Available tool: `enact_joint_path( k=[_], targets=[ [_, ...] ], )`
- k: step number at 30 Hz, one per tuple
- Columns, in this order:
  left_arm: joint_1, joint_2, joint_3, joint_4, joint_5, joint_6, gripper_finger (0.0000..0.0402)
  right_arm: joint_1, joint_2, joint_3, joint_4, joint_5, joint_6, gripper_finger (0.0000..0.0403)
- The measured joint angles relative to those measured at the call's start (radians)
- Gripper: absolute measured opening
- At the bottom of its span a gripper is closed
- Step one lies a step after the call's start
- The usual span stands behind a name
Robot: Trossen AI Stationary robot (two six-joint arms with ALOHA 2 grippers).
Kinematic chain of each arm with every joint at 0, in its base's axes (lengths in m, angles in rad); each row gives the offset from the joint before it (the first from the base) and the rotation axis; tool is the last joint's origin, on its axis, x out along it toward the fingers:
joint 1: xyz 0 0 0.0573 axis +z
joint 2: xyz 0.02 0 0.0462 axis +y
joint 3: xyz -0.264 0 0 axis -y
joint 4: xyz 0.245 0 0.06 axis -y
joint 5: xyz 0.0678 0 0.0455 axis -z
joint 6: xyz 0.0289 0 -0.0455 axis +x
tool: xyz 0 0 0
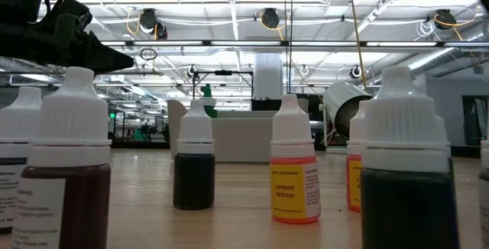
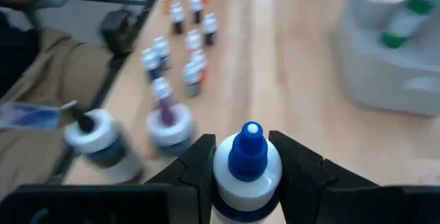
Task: Pick & Place food coloring
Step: Put the big blue food coloring bottle into the gray bin
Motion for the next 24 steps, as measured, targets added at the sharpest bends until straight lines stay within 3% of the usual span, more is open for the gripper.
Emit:
enact_joint_path(
  k=[7,11,15,20,24],
  targets=[
    [0.0,0.0,0.0,0.013,0.0,0.0,0.0058,-0.226,-0.187,0.0,-0.03,-0.002,-0.232,0.0107],
    [0.0,0.0,0.0,0.018,0.0,0.0,0.0058,-0.405,-0.211,0.001,0.105,-0.123,-0.427,0.0107],
    [0.0,0.0,0.0,0.016,0.0,0.0,0.0058,-0.581,-0.154,0.002,0.334,-0.326,-0.589,0.0107],
    [0.0,0.0,0.0,0.016,0.0,0.0,0.0058,-0.756,-0.019,0.008,0.573,-0.581,-0.659,0.0107],
    [0.0,0.0,0.0,0.015,0.0,0.0,0.0058,-0.847,0.112,0.06,0.623,-0.632,-0.67,0.0107]
  ],
)
